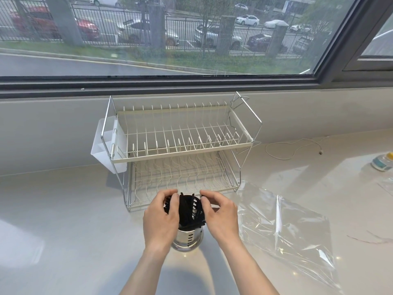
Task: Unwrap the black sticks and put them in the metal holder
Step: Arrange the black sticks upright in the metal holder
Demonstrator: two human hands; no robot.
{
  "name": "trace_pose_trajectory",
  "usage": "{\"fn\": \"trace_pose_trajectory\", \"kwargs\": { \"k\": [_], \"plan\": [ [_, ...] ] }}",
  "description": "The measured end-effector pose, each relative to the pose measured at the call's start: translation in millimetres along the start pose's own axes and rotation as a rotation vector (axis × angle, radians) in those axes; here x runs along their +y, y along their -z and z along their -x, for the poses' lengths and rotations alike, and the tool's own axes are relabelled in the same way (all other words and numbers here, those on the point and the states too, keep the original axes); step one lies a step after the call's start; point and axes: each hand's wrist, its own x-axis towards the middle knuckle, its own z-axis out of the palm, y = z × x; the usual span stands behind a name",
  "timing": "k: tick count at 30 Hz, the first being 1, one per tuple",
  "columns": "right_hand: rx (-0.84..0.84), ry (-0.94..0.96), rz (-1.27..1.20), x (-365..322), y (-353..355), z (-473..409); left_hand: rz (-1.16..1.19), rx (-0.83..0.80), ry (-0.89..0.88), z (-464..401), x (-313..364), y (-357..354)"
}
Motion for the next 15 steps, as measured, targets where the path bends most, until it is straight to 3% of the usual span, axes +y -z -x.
{"fn": "trace_pose_trajectory", "kwargs": {
  "k": [3,7,10,12,15],
  "plan": [
    [-0.004,0.014,0.052,-1.1,-2.5,-1.0,-0.105,-0.007,-0.040,-4.2,7.6,-0.4],
    [-0.050,0.070,0.173,-4.6,-5.6,-2.9,-0.201,-0.005,-0.294,-6.5,19.3,-2.1],
    [-0.072,0.073,0.223,-6.2,-5.8,-4.7,-0.366,-0.155,-0.465,-11.6,30.2,-8.2],
    [-0.073,0.051,0.226,-6.8,-5.1,-6.0,-0.526,-0.244,-0.468,-15.9,36.9,-13.5],
    [-0.080,0.022,0.219,-8.1,-5.2,-8.4,-0.572,-0.228,-0.380,-22.4,39.1,-17.9]
  ]
}}
